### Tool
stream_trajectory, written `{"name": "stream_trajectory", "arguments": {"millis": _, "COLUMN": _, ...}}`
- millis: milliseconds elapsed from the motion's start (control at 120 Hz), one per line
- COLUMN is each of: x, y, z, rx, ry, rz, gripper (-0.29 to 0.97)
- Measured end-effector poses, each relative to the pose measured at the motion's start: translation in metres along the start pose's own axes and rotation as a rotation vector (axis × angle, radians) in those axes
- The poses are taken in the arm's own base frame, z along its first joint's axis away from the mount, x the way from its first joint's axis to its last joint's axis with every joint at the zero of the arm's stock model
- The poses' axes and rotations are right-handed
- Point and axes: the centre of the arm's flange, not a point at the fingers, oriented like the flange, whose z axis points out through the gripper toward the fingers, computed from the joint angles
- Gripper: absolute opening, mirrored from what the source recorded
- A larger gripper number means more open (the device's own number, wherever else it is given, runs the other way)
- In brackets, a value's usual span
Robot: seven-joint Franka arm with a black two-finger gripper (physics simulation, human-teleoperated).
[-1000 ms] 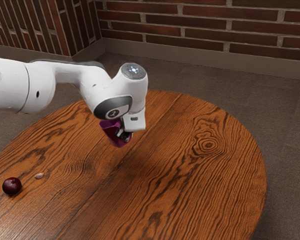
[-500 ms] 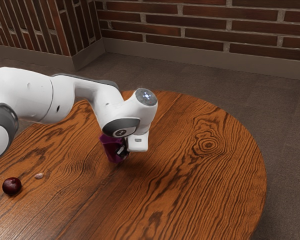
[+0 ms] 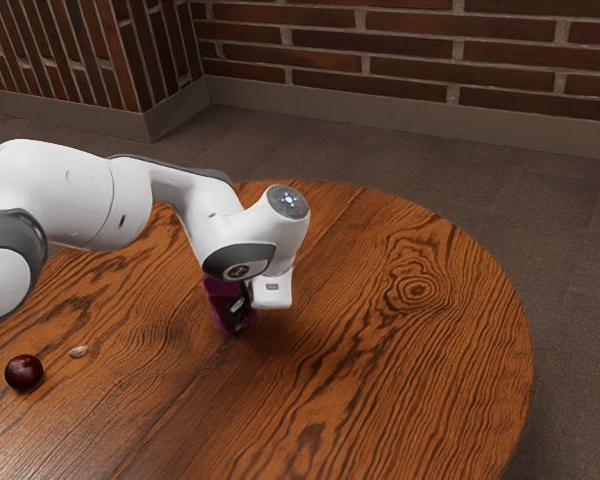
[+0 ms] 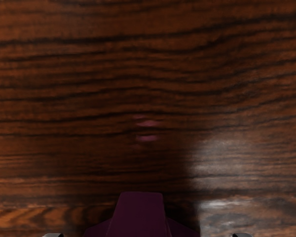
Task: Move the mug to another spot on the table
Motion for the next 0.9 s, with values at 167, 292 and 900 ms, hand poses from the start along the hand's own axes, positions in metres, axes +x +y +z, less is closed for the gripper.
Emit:
{"name": "stream_trajectory", "arguments": {"millis": 167, "x": 0.015, "y": 0.001, "z": -0.019, "rx": -0.009, "ry": 0.092, "rz": -0.051, "gripper": 0.57}}
{"name": "stream_trajectory", "arguments": {"millis": 292, "x": 0.023, "y": 0.004, "z": -0.047, "rx": -0.022, "ry": 0.199, "rz": -0.122, "gripper": 0.62}}
{"name": "stream_trajectory", "arguments": {"millis": 900, "x": -0.257, "y": 0.053, "z": -0.277, "rx": -0.127, "ry": 0.442, "rz": -1.091, "gripper": 0.68}}
